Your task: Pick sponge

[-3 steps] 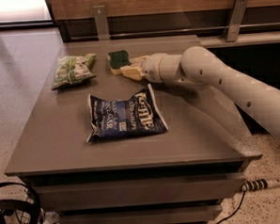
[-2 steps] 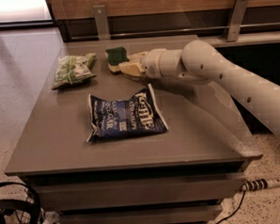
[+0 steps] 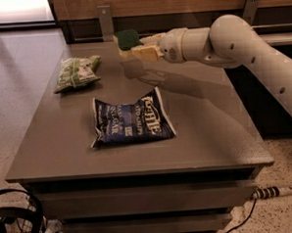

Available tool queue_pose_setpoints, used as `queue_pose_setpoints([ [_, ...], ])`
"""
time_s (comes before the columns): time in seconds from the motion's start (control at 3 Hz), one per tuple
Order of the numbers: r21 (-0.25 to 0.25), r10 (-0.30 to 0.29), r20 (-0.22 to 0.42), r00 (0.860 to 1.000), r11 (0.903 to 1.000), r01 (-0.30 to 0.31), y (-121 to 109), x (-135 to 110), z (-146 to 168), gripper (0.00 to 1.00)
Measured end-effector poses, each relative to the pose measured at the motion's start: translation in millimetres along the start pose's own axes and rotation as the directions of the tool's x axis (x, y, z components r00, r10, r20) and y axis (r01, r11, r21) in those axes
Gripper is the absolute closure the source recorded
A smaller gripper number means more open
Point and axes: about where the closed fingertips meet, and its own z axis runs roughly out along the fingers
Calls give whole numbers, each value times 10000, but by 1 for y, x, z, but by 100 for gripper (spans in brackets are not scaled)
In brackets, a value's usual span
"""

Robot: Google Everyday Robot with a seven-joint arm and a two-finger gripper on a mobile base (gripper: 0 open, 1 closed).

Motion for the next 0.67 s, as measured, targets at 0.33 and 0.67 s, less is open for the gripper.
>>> queue_pose_setpoints([
  [0.33, -636, -137, -148, 9998, 9979, 127, 13, -9, -14, 100],
  [0.67, -638, -137, -148, 9998, 9979, 127, 13, -9, -14, 100],
])
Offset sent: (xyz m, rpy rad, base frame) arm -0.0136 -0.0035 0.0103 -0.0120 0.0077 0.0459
